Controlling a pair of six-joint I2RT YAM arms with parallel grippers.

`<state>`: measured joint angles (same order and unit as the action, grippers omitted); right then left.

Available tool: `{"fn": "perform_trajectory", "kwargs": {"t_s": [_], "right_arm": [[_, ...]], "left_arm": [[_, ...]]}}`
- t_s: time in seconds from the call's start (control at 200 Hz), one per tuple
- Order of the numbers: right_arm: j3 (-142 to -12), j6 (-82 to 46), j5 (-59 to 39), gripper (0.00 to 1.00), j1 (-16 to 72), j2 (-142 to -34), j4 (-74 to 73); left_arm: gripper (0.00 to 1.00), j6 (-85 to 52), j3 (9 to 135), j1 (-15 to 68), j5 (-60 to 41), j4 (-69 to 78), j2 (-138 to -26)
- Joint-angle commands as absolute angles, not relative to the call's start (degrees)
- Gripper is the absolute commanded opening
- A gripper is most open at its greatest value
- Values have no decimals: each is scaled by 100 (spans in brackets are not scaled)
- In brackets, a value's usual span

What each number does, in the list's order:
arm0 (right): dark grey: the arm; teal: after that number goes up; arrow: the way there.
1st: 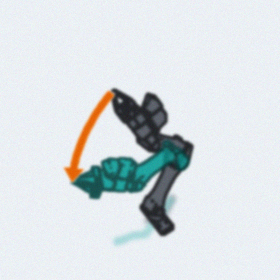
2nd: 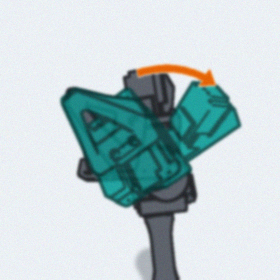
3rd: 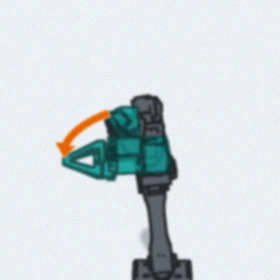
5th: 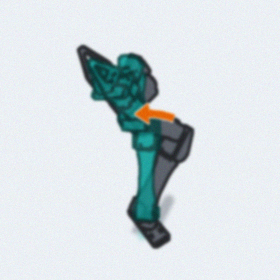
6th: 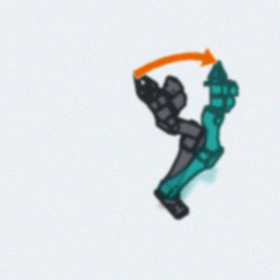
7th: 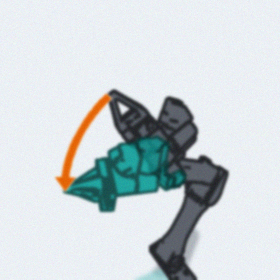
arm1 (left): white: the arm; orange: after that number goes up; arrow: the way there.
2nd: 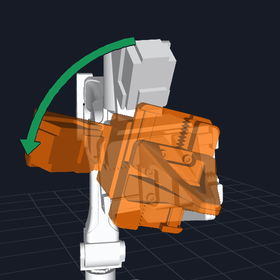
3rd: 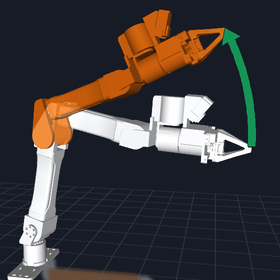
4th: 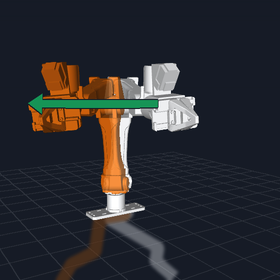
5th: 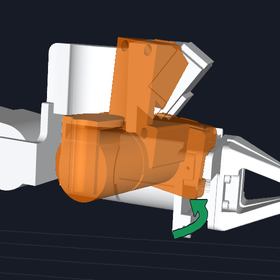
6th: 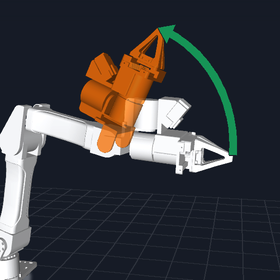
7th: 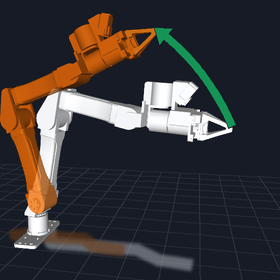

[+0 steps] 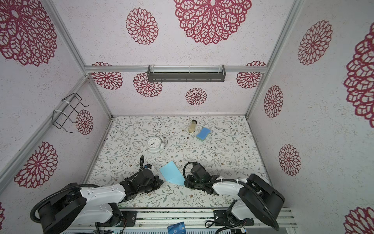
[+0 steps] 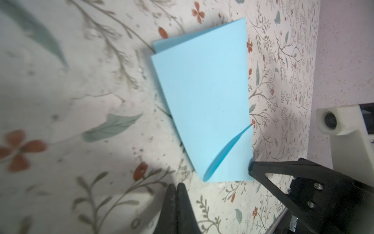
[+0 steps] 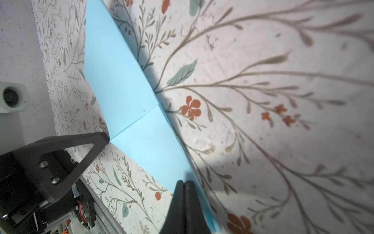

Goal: Fold a paper plane with a square sheet of paper (fold left side to right side)

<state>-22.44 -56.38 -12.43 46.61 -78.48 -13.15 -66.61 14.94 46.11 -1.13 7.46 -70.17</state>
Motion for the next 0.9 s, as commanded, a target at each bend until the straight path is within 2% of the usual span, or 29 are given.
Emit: {"fn": "perform_trajectory", "kwargs": {"t_s": [0.0,0.17,0.325,0.54,0.896], "right_arm": [[-2092,-5531,-1063,0,4680,-7888,-889],[-2170,-5372,-1099,0,4683,-7957,-840],[-2341,-5145,-1112,0,4667,-8024,-685],[-2587,-4859,-1209,0,4611,-8103,-523],[-2776,-4584,-1505,0,4570,-8065,-336]], "left_arm": [[0,-6495,1483,4544,171,-655,-6643],[0,-6134,2068,4619,233,-1265,-6098],[0,-6130,2386,4736,182,-1067,-6266],[0,-6206,3072,5204,527,-828,-7105],[0,-5682,4381,5506,90,-597,-9013]]}}
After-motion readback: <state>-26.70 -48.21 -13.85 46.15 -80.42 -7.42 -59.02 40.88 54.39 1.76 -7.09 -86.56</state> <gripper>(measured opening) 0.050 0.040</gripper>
